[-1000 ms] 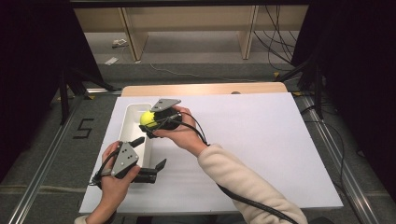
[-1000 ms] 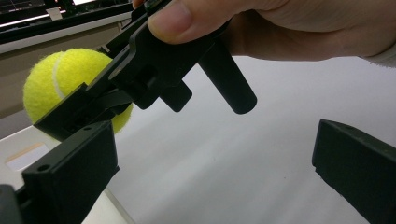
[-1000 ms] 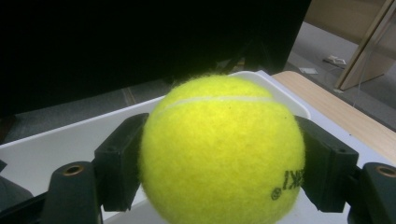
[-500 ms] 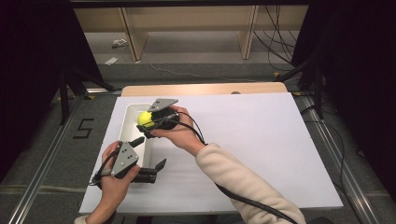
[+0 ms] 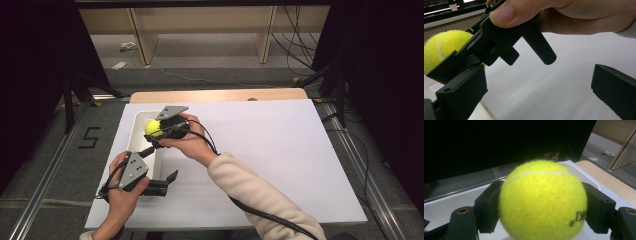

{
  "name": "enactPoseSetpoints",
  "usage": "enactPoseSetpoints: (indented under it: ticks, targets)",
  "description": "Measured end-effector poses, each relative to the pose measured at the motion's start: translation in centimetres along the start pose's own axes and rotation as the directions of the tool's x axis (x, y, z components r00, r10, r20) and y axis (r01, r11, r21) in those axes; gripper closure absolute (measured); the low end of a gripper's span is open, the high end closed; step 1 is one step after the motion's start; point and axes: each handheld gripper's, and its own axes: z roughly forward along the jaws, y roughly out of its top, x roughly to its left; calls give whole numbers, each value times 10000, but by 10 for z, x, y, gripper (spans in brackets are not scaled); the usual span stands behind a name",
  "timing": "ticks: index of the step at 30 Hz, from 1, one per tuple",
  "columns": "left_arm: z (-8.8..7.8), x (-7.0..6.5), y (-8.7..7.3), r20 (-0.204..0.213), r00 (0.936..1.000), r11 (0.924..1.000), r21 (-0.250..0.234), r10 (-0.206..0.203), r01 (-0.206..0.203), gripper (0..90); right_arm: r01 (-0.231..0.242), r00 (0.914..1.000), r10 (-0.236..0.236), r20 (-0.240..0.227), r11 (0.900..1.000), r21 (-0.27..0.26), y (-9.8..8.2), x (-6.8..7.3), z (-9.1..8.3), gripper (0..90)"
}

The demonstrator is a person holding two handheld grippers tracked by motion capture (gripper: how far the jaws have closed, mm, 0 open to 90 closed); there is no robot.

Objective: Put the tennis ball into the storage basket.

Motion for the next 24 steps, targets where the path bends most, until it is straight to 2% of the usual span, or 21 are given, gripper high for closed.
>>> enactPoseSetpoints:
  ticks: [24]
  targets:
    - [-1,0,0,-72,10000,10000,10,15,-15,0,48,10000,-48,-3,10000,-63,7,-2,2,266]
